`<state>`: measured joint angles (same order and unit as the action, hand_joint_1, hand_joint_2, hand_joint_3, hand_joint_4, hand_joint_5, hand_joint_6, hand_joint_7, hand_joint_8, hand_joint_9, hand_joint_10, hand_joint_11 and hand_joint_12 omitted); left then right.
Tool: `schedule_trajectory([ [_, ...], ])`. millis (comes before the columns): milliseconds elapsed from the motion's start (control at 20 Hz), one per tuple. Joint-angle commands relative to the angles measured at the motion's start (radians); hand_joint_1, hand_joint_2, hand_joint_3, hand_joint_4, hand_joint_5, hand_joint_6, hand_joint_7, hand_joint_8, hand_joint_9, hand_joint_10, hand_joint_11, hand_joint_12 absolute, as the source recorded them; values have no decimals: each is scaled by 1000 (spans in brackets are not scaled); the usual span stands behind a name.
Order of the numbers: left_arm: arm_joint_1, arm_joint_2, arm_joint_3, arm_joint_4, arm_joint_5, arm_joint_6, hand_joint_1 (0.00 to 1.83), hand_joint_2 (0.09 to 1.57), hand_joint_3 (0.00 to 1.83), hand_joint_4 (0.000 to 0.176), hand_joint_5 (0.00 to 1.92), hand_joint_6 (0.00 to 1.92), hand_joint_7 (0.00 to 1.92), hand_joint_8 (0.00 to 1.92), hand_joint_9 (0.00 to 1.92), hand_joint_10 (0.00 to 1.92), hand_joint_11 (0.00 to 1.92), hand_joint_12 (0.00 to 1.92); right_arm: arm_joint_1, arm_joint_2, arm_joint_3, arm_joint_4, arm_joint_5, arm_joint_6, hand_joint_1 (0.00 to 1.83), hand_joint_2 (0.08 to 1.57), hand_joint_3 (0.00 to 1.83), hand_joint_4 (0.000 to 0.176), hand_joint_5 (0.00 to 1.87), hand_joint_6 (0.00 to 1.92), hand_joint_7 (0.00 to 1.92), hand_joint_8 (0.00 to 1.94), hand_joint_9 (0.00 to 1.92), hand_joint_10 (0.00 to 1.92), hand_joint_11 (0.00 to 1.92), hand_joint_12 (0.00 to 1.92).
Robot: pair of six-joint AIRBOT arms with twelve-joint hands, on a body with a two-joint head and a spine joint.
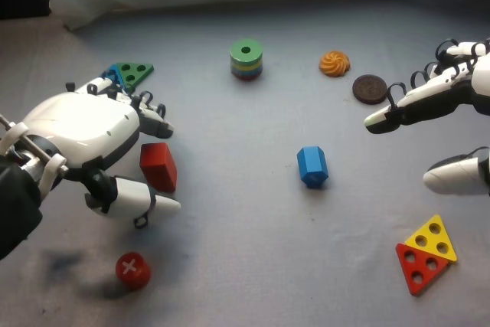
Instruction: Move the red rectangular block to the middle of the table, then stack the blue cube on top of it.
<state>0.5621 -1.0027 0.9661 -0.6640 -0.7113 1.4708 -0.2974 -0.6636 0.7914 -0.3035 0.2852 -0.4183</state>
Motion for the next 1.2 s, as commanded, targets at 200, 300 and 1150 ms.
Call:
schedule_trajectory([
  [200, 10, -4, 18, 13, -106, -3, 657, 903, 0, 0, 636, 7, 438, 8, 330, 6, 0, 896, 10, 11, -5, 0, 97, 5, 603, 1149, 0, 0, 486, 9, 507, 5, 436, 42, 0, 1150],
  [300, 18, -8, 23, 12, -111, -8, 658, 902, 0, 0, 638, 6, 430, 3, 329, 5, 0, 898, 10, 11, -6, -1, 95, 5, 619, 1144, 0, 0, 499, 13, 519, 8, 453, 48, 0, 1164],
  [1150, 30, -45, 57, 12, -120, -24, 699, 996, 18, 0, 702, 7, 435, 2, 334, 2, 0, 875, 9, 11, -11, -7, 95, 5, 667, 1127, 0, 0, 522, 13, 544, 9, 473, 45, 0, 1191],
])
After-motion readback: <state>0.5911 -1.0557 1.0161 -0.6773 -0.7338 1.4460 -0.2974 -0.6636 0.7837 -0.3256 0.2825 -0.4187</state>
